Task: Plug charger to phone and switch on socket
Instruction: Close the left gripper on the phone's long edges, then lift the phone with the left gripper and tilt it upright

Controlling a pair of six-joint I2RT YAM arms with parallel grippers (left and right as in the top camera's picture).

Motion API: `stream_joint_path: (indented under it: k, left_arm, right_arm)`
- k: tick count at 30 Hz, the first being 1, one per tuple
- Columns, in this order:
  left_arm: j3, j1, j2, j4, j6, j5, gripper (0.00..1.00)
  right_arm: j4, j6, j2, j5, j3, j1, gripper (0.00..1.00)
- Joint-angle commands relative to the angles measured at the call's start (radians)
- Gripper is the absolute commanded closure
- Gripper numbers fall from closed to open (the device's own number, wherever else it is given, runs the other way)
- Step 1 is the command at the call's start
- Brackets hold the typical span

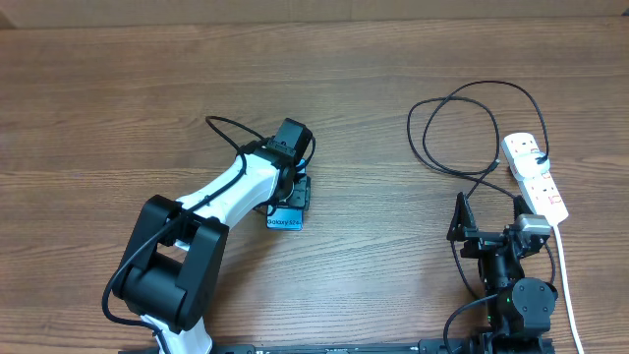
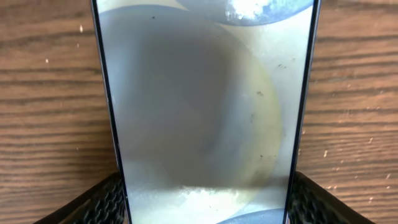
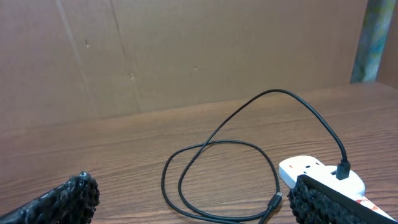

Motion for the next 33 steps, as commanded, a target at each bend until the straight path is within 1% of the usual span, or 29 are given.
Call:
stream_joint_path:
  k: [1,2,6,8,11,14,15,18,33]
  left_arm:
    - [-0.004,0.011,0.04,0.017,0.008,0.011,0.35]
    - [-0.004,0.011,0.04,0.016,0.008,0.012,0.37]
    - [-0.004,0.011,0.04,0.001,0.007,0.016,0.36]
    - [-0.004,0.011,0.039,-0.002,0.008,0.039,0.38]
    - [-0.002,0.013,0.039,-0.003,0.007,0.071,0.46]
    - [0.002,0.018,0.039,-0.003,0.008,0.131,0.49]
    - [0.005,0.018,0.039,-0.004,0.008,0.142,0.51]
    - [0.018,0.018,0.039,-0.016,0.007,0.148,0.55]
    - [0.229,0.018,0.039,-0.249,0.008,0.148,0.6]
  right_arm:
    - [0.006,-0.014,-0.005,-0.006,-0.011,-0.001,0.0]
    - [0.006,-0.014,-0.005,-0.006,-0.011,-0.001,0.0]
    - [0.006,-0.014,-0.005,-0.006,-0.011,-0.001,0.0]
    - [0.006,-0.014,-0.005,-0.006,-0.011,-0.001,0.0]
    - [0.006,-0.014,-0.005,-0.006,-0.011,-0.001,0.0]
    - [0.006,-0.014,-0.005,-0.006,-0.011,-0.001,0.0]
    - [0.006,-0.014,-0.005,-0.006,-0.011,-0.001,0.0]
    - [0.006,-0.014,-0.005,-0.006,-0.011,-0.001,0.0]
    - [0.006,-0.014,-0.005,-0.006,-0.011,-0.001,0.0]
